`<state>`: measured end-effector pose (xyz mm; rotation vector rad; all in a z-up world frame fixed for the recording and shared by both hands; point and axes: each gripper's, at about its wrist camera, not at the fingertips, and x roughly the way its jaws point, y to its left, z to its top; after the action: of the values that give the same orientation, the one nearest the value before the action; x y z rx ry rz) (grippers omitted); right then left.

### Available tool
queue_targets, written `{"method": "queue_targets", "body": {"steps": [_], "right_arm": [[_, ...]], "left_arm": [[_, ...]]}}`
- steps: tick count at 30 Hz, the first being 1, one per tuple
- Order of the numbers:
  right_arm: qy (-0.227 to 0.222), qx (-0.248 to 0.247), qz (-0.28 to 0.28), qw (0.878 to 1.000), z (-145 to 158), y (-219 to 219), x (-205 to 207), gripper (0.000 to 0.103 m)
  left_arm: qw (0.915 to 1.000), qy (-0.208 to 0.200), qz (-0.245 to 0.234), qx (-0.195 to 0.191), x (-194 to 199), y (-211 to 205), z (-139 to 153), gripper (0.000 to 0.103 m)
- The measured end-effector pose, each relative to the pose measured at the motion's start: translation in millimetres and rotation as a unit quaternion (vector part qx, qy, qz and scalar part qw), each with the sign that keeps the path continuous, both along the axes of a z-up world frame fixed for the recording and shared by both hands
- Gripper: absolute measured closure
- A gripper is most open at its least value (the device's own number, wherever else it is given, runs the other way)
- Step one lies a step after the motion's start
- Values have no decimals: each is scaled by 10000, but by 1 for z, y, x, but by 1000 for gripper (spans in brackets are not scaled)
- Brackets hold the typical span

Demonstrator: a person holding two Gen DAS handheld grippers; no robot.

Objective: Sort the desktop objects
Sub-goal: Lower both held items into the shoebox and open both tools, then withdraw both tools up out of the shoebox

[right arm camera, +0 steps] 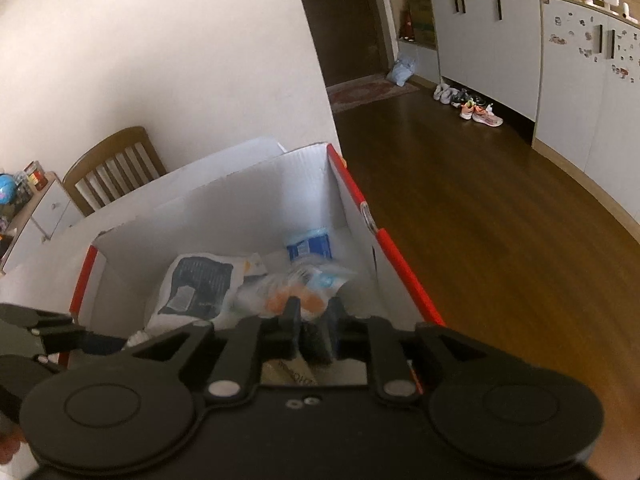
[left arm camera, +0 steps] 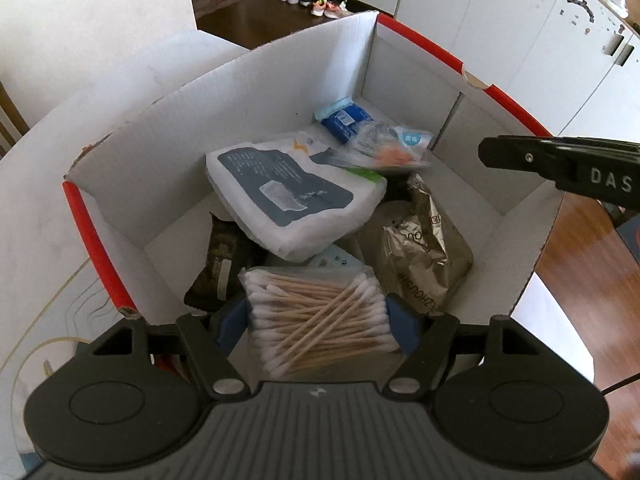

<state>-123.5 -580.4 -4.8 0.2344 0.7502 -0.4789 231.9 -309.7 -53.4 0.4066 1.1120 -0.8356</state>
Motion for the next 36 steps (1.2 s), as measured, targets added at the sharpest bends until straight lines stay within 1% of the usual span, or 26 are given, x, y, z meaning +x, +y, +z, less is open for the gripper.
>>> {"method": "queue_targets", "body": {"steps": [2, 5, 6, 9, 12, 14, 16, 18, 22, 25, 32, 36], "right_arm": [[31, 19, 94, 9999, 1, 0, 0, 84], [61, 72, 270, 9996, 3, 2, -1, 76], [66, 71, 320, 9994, 3, 3, -1, 74], [81, 59, 484, 9988, 6, 8, -1, 70], [90, 86, 601, 9981, 8, 11, -2, 67], [89, 90, 673, 9977, 9, 12, -4, 66], [82, 94, 773, 9969, 12, 14, -5, 64], [72, 50, 872, 9962, 14, 17, -7, 63], [76, 14, 1049, 9945, 18, 24, -8, 62], [74, -32, 1164, 9932, 20, 30, -9, 60], [-8, -200, 1446, 9893, 27, 42, -14, 56], [0, -314, 1573, 9871, 30, 50, -18, 53]], "left_arm": [[10000, -9, -12, -7, -1, 2, 1, 29], [10000, -57, 8, -18, -2, 4, 2, 28], [10000, -76, 32, -26, -3, 5, 2, 26], [9998, -32, 65, -186, -5, 12, 7, 24], [9995, -91, 82, -293, -10, 18, 15, 19], [9991, -163, 147, -353, -14, 25, 20, 19], [9983, -153, 268, -500, -18, 34, 26, 19], [9969, -163, 382, -663, -21, 45, 31, 19], [9943, -246, 575, -861, -27, 59, 38, 19], [9917, -315, 724, -1019, -31, 63, 46, 19], [9829, -579, 977, -1450, -47, 75, 65, 19], [9783, -597, 1187, -1588, -53, 85, 68, 19]]}}
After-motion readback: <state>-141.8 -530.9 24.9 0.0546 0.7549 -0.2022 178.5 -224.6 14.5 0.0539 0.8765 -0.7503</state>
